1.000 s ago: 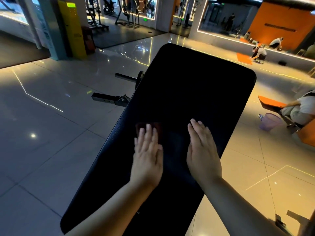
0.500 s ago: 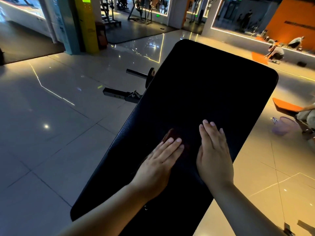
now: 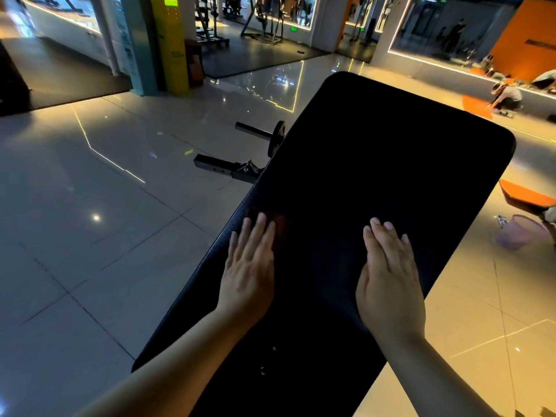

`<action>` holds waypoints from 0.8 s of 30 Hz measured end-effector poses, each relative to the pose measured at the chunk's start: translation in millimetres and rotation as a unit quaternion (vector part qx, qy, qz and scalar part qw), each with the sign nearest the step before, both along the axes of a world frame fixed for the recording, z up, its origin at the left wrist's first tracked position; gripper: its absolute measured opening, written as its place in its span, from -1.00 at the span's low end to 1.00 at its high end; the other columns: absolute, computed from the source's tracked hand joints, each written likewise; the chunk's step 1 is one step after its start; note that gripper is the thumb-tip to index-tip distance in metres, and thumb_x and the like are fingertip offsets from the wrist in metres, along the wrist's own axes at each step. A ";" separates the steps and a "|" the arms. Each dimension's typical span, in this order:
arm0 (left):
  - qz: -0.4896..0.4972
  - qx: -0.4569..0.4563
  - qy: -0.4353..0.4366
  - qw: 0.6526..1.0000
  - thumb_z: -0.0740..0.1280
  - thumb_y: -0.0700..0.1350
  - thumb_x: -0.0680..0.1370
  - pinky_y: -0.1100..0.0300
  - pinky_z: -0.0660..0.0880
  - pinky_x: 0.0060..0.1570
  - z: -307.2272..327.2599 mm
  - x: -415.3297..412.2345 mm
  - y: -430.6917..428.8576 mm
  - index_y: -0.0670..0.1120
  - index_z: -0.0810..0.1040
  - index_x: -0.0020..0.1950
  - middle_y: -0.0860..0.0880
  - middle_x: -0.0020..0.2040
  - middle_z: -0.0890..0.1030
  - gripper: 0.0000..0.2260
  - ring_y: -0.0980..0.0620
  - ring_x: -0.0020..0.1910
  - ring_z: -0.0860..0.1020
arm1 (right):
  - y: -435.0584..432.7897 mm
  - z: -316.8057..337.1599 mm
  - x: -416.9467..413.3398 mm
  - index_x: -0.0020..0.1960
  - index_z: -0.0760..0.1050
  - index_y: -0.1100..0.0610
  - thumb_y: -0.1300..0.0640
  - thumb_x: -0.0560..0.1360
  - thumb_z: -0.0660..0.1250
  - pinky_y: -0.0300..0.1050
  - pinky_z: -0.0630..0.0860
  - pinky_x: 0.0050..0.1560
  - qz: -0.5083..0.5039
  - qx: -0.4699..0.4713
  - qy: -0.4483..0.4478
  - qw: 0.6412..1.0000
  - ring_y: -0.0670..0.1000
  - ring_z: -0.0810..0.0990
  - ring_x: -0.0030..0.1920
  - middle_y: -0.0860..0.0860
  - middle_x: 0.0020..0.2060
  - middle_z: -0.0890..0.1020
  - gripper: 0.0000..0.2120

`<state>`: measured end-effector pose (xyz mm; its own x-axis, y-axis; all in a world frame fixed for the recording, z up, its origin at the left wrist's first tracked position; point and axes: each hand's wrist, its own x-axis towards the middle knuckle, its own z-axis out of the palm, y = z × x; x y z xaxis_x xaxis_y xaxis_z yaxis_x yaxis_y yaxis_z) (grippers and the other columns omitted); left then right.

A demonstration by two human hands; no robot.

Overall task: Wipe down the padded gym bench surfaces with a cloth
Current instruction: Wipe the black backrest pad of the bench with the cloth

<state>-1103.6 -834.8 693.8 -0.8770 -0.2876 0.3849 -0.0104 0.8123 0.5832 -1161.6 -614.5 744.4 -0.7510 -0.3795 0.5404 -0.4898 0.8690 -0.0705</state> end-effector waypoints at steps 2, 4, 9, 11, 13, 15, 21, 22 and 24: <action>0.031 0.073 -0.007 0.997 0.04 -0.19 0.68 -0.03 -0.18 0.58 6.1 -1.8 17.7 0.04 -0.04 0.63 0.10 0.62 -0.15 -0.46 0.16 0.56 -0.31 | 1.0 -0.1 0.8 0.55 0.26 0.23 0.16 0.63 -0.05 0.06 0.05 0.60 0.002 -0.002 -0.001 1.000 0.06 0.12 0.60 0.08 0.56 0.26 -0.49; -0.026 0.057 -0.002 0.998 0.08 -0.17 0.66 -0.02 -0.14 0.58 7.0 8.5 37.7 0.10 0.00 0.62 0.14 0.62 -0.08 -0.45 0.16 0.58 -0.25 | 1.3 -0.1 2.5 0.55 0.26 0.23 0.17 0.62 -0.04 0.06 0.06 0.60 -0.002 0.000 -0.003 1.000 0.05 0.12 0.60 0.08 0.56 0.26 -0.49; -0.114 -0.114 0.054 0.985 0.24 -0.09 0.52 -0.06 0.18 0.52 -3.5 14.4 -2.4 0.08 0.47 0.43 0.11 0.48 0.41 -0.54 0.03 0.53 0.26 | 0.0 0.5 1.2 0.54 0.26 0.23 0.18 0.62 -0.02 0.03 0.02 0.60 -0.001 0.003 -0.003 1.000 0.06 0.12 0.60 0.08 0.56 0.26 -0.49; -0.068 -0.057 0.050 0.995 0.21 -0.14 0.49 -0.12 0.15 0.53 -3.1 4.0 -17.4 -0.01 0.47 0.41 0.04 0.48 0.39 -0.53 0.02 0.56 0.18 | 0.7 -0.4 0.6 0.54 0.26 0.24 0.18 0.62 -0.02 0.03 0.02 0.60 -0.001 0.005 -0.004 1.000 0.06 0.12 0.60 0.08 0.56 0.26 -0.49; 0.010 0.040 0.014 0.999 0.16 -0.17 0.54 -0.11 0.00 0.57 2.9 -4.5 -7.6 -0.01 0.31 0.49 0.06 0.57 0.17 -0.51 0.07 0.60 -0.09 | 1.0 -1.2 0.9 0.54 0.27 0.24 0.19 0.62 -0.01 0.06 0.05 0.60 0.000 0.005 -0.004 1.000 0.06 0.12 0.60 0.08 0.56 0.26 -0.50; 0.041 0.111 -0.005 0.993 0.12 -0.19 0.60 0.00 -0.19 0.56 13.5 -5.4 17.4 0.04 0.15 0.58 0.16 0.62 -0.07 -0.47 0.16 0.57 -0.29 | 0.4 -1.3 1.2 0.53 0.28 0.25 0.19 0.61 -0.01 0.09 0.07 0.59 0.000 0.003 -0.002 1.000 0.06 0.13 0.60 0.09 0.55 0.27 -0.50; -0.060 -0.045 0.013 0.997 -0.01 -0.09 0.70 0.01 -0.22 0.57 4.7 3.5 -8.2 0.07 -0.10 0.62 0.13 0.62 -0.19 -0.49 0.14 0.57 -0.30 | 0.3 -1.8 0.6 0.54 0.27 0.23 0.16 0.62 -0.05 0.10 0.09 0.58 -0.007 0.011 -0.014 1.000 0.04 0.10 0.60 0.07 0.57 0.25 -0.49; -0.007 -0.001 0.002 1.000 -0.01 -0.09 0.69 -0.01 -0.20 0.57 2.8 -2.3 -19.2 0.06 -0.11 0.63 0.12 0.61 -0.21 -0.48 0.14 0.57 -0.31 | 0.1 -1.6 0.1 0.54 0.27 0.23 0.16 0.62 -0.05 0.10 0.08 0.58 -0.007 0.009 -0.016 1.000 0.04 0.10 0.60 0.07 0.57 0.25 -0.48; 0.104 0.111 -0.022 0.988 0.03 -0.10 0.68 -0.02 -0.22 0.57 6.7 -13.9 -21.8 0.04 -0.14 0.63 0.10 0.60 -0.28 -0.45 0.16 0.54 -0.36 | 0.2 -1.2 -0.3 0.54 0.28 0.23 0.15 0.62 -0.06 0.10 0.08 0.58 -0.006 0.010 -0.020 1.000 0.04 0.10 0.60 0.07 0.57 0.26 -0.48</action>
